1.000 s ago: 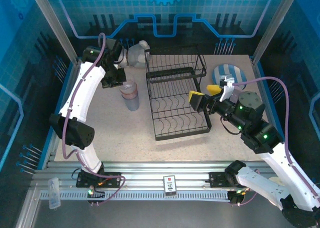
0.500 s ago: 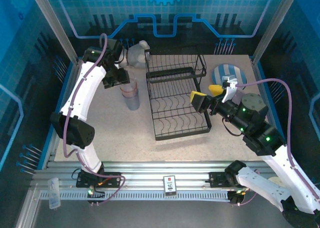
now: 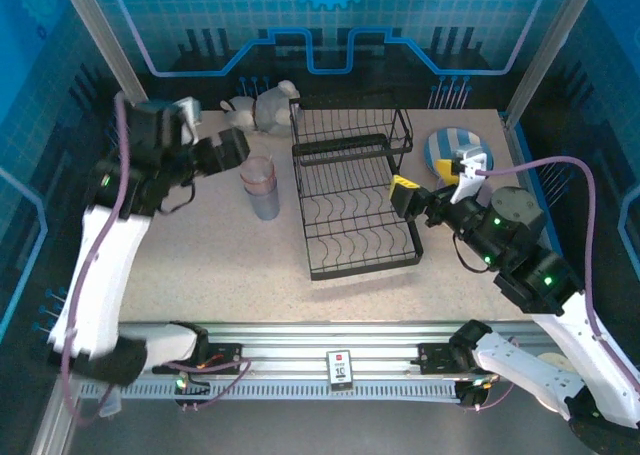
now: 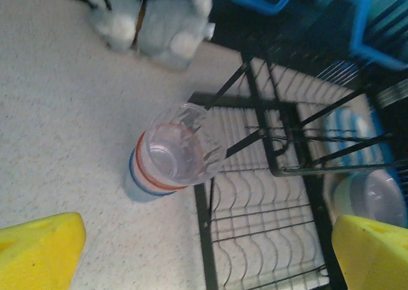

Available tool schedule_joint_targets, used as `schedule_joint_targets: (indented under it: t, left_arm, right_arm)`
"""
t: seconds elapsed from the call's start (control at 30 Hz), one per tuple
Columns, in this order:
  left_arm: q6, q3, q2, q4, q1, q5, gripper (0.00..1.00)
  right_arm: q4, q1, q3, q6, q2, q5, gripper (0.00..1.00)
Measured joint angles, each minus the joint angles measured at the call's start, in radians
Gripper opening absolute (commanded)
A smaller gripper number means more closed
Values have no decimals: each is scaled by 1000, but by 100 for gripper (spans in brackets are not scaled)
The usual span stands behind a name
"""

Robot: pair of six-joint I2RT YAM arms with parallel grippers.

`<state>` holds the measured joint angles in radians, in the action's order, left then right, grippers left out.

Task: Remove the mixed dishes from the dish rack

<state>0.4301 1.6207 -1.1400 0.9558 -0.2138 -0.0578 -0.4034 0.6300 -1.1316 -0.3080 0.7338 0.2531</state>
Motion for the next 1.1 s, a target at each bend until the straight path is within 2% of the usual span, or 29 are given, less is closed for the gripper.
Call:
schedule_joint_targets:
  t: [0.13,0.3,0.43,0.57,0.67,0.87,1.1]
  left_arm:
    - [5,-275,267,-192,0,-66,99]
    - [-22,-578,436,-312,0,-193,99]
    - [-41,-853,478,-416,0,-285,99]
    - [-92,-1165,516,-637,1,-360,99]
    - [-130,-1304,469,-802,11,-418,99]
    - [-204,-1358,257,-1147,64,-435,99]
    - [-251,-1369,13,-1450,135,-395,99]
  right_arm:
    - [-8,0,3,15,-20,119,100]
    - [17,0,87,59,-31,233,100]
    - [109,-37,351,118,-87,280,100]
    - [207,-188,658,125,-153,263,100]
    - [295,-301,818,133,-187,245,100]
    - [502,-464,911,175,-137,141,100]
    - [744,-585,990,197,55,3,100]
